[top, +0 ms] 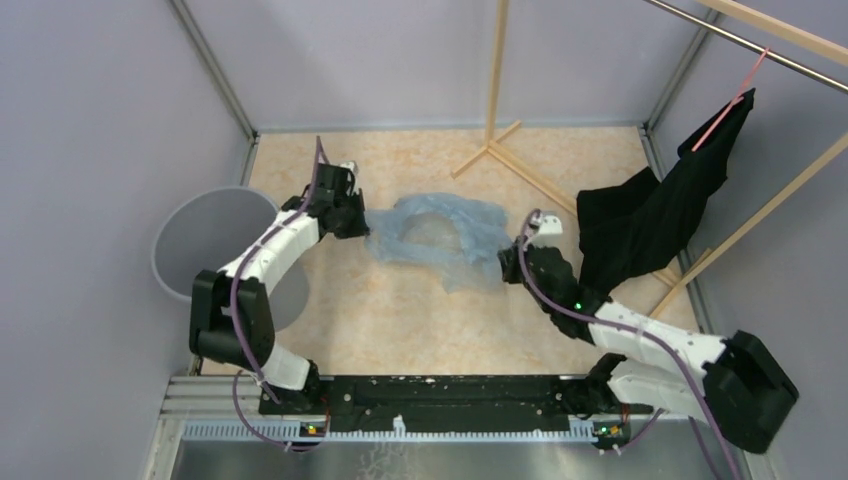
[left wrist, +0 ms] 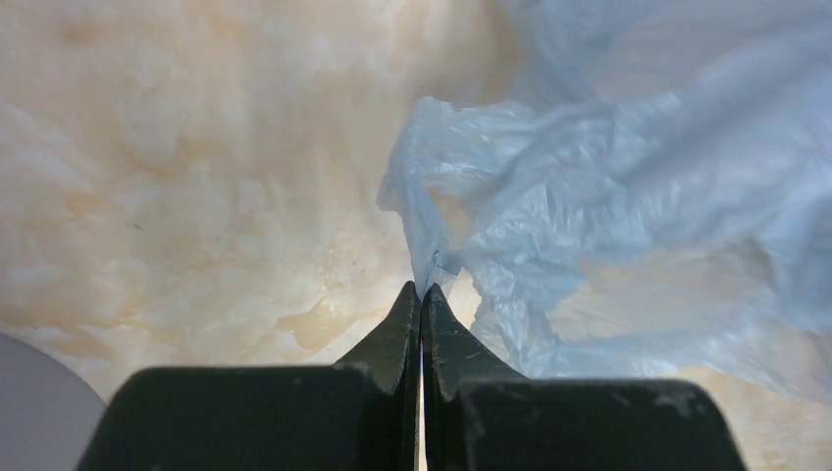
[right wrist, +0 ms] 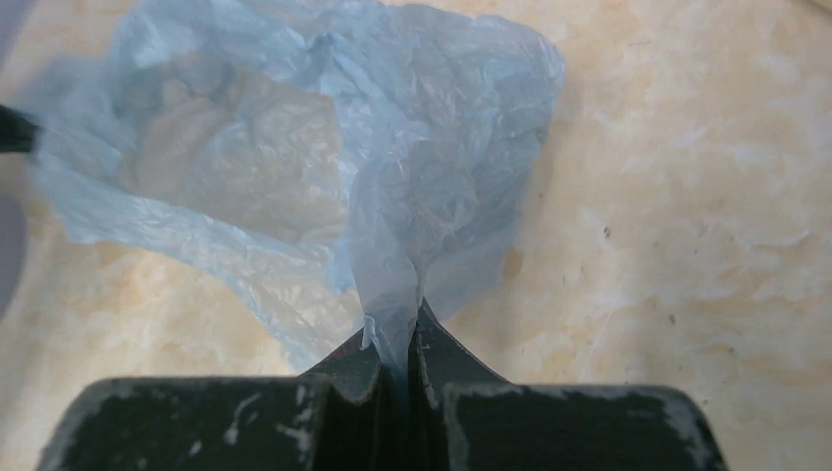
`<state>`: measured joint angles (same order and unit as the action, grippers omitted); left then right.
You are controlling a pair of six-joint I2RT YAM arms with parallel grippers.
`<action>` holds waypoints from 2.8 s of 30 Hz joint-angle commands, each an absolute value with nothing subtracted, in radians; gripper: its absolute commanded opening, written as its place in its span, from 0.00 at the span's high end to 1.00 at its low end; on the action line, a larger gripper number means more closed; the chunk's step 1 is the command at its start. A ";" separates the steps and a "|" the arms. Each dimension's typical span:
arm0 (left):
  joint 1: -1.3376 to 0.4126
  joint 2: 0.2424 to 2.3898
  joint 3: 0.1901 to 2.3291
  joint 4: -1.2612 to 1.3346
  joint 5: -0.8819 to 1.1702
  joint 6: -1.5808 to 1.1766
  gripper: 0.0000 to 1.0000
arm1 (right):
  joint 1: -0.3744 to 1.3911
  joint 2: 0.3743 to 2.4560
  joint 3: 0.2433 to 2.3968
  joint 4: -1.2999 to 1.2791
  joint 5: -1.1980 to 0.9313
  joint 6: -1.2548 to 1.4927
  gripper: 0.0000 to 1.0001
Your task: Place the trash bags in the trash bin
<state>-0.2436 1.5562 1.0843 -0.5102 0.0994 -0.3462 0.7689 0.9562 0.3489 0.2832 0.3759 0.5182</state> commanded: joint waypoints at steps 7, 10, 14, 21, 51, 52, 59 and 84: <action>-0.291 1.608 1.957 -0.731 0.090 -0.419 1.00 | 0.755 1.395 1.478 -0.363 0.516 0.155 1.00; -0.463 1.442 2.077 -0.571 -0.017 -0.310 1.00 | 0.793 1.291 1.735 -0.311 0.289 0.075 1.00; -0.559 1.135 1.649 -0.263 -0.132 -0.310 1.00 | 0.793 1.147 1.598 -0.013 -0.119 0.130 1.00; -0.558 1.055 1.025 -0.451 -0.195 -0.595 1.00 | 0.787 1.092 0.841 0.282 0.149 0.314 1.00; -0.557 0.827 0.842 -0.426 -0.006 -0.443 1.00 | 0.790 1.022 0.590 0.204 -0.142 0.315 1.00; -0.558 0.818 0.874 -0.434 -0.035 -0.424 1.00 | 0.790 1.007 0.624 0.171 -0.121 0.298 1.00; -0.558 0.918 1.454 -0.460 0.081 -0.269 1.00 | 0.802 0.973 1.255 -0.208 -0.077 0.131 1.00; -0.557 0.826 1.306 -0.249 0.015 -0.305 1.00 | 0.800 0.793 1.142 -0.120 -0.055 0.246 1.00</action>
